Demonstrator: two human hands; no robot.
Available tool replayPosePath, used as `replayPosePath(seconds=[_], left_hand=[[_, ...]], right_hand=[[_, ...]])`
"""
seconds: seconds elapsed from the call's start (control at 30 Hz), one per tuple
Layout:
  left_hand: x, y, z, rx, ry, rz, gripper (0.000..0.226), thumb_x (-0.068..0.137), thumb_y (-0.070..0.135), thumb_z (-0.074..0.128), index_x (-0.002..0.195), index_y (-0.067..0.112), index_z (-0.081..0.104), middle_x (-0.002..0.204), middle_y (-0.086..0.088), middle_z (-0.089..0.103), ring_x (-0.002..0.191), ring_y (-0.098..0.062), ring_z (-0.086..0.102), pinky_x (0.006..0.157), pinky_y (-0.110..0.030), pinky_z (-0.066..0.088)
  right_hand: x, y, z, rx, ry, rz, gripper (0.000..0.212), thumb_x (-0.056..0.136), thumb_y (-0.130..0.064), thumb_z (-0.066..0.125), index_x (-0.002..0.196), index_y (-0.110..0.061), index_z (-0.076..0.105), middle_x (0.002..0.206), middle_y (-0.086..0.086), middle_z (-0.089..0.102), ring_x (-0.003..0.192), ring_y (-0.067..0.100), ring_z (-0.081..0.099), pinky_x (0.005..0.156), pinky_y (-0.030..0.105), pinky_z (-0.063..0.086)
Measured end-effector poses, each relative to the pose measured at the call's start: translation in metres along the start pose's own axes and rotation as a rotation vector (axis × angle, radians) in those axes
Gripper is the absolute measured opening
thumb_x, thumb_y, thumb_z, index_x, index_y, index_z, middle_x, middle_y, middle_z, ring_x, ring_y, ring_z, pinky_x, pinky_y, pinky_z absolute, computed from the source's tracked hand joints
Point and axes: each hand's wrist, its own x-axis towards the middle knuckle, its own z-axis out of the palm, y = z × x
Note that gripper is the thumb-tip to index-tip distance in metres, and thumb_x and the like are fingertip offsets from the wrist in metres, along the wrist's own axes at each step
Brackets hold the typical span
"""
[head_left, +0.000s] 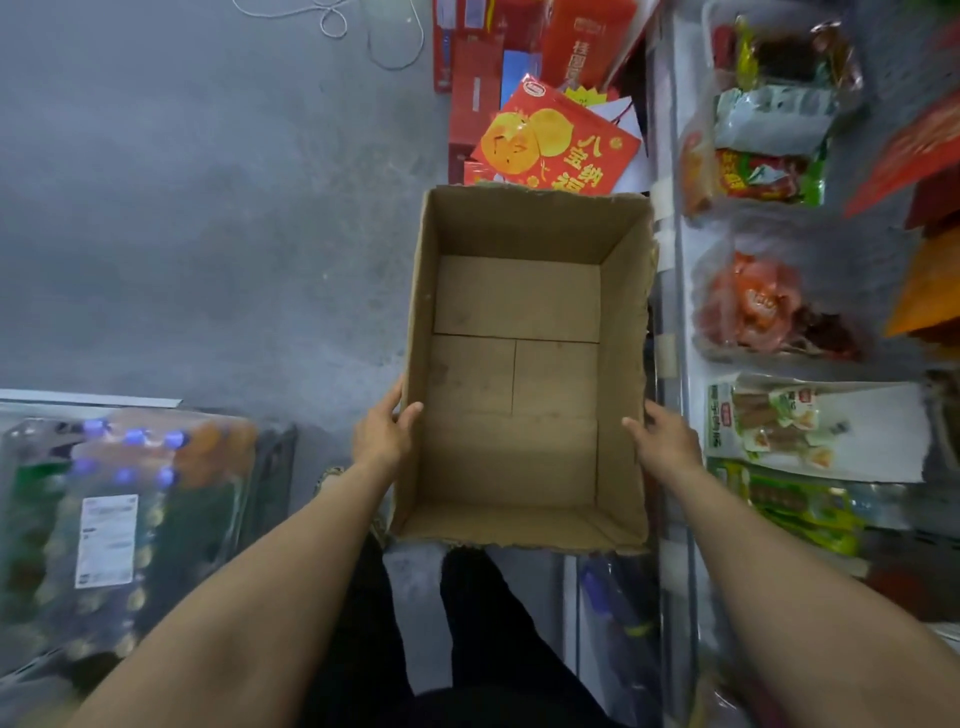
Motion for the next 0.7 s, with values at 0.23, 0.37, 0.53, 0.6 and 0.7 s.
replayPosePath(seconds=[0.23,0.37,0.53,0.6,0.7], left_hand=[[0.015,-0.027,-0.080,0.038,0.042,-0.042,0.044,0.097,0.044,0.048,0.140,0.034,0.046,0.126,-0.009,0.064,0.114,-0.033,0.058,0.094,-0.040,0.048],[0.041,-0.050,-0.152,-0.095,0.008,-0.064,0.053,0.088,0.057,0.056,0.136,0.035,0.051,0.120,-0.007,0.067,0.113,-0.032,0.060,0.095,-0.040,0.049],[0.118,-0.108,-0.226,-0.208,0.070,-0.065,0.092,0.044,0.093,0.056,0.126,0.053,0.048,0.101,-0.002,0.074,0.095,-0.026,0.069,0.086,-0.046,0.056],[0.103,-0.083,-0.269,-0.246,0.087,-0.052,0.084,0.053,0.083,0.063,0.128,0.051,0.049,0.100,0.001,0.074,0.095,-0.023,0.069,0.086,-0.046,0.056],[0.097,-0.057,-0.321,-0.267,0.124,-0.035,0.075,0.060,0.071,0.071,0.129,0.051,0.048,0.094,0.004,0.075,0.090,-0.019,0.070,0.085,-0.044,0.056]], right_hand=[[-0.026,-0.068,0.031,-0.111,0.043,-0.001,0.043,0.096,-0.042,0.056,0.136,-0.028,0.057,0.125,0.005,0.067,0.112,0.031,0.060,0.089,0.036,0.047],[-0.049,-0.138,0.052,-0.165,0.048,-0.051,0.044,0.098,-0.039,0.055,0.141,-0.029,0.052,0.127,0.007,0.066,0.119,0.034,0.057,0.091,0.035,0.045],[-0.058,-0.217,0.082,-0.082,0.064,-0.124,0.040,0.094,-0.044,0.057,0.133,-0.035,0.059,0.118,-0.001,0.071,0.111,0.029,0.062,0.087,0.036,0.050],[-0.055,-0.248,0.090,-0.052,0.052,-0.154,0.041,0.092,-0.045,0.058,0.132,-0.036,0.060,0.115,-0.005,0.072,0.106,0.026,0.065,0.081,0.034,0.051],[-0.045,-0.300,0.094,-0.018,0.024,-0.237,0.043,0.090,-0.047,0.058,0.130,-0.035,0.060,0.111,-0.011,0.072,0.102,0.021,0.067,0.085,0.036,0.054]])
